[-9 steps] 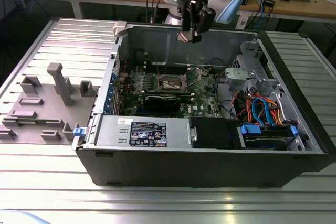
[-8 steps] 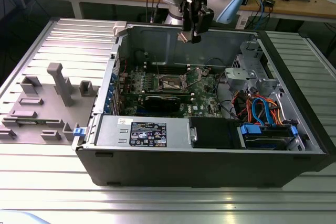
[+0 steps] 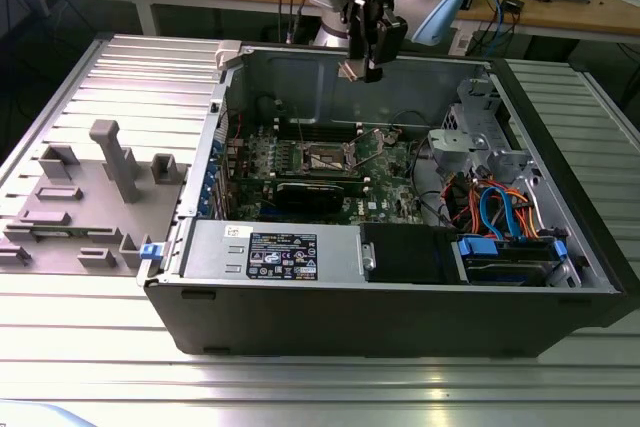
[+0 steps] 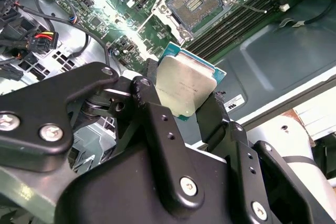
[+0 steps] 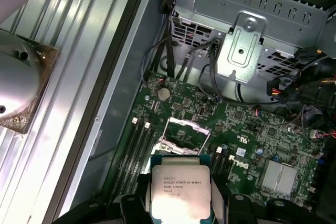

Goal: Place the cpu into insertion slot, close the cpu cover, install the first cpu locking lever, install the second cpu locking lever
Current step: 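Place the cpu into insertion slot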

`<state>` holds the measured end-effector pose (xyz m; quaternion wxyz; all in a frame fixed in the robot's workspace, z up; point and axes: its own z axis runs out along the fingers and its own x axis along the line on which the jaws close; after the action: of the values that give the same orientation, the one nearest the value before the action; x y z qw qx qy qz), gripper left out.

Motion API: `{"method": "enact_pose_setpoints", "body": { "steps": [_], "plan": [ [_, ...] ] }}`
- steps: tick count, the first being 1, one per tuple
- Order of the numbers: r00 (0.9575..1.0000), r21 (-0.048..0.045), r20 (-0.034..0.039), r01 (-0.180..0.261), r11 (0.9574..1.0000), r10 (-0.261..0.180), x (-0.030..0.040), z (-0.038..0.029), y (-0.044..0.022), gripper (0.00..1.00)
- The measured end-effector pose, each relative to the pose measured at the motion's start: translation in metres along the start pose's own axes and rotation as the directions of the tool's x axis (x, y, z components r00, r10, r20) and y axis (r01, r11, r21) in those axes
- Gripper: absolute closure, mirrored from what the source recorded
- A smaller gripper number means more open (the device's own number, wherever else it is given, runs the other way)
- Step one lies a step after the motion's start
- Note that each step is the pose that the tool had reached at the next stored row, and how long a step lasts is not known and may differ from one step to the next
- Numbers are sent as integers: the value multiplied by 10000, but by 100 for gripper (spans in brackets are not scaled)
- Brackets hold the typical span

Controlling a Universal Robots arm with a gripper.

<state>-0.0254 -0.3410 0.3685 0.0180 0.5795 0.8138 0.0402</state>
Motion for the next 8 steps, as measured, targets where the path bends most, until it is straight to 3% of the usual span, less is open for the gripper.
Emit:
{"method": "enact_pose_setpoints", "body": {
  "steps": [8],
  "plan": [
    [9984, -11, 50, -571, 9984, 572, 0, 1, 0, 46]
  ]
}}
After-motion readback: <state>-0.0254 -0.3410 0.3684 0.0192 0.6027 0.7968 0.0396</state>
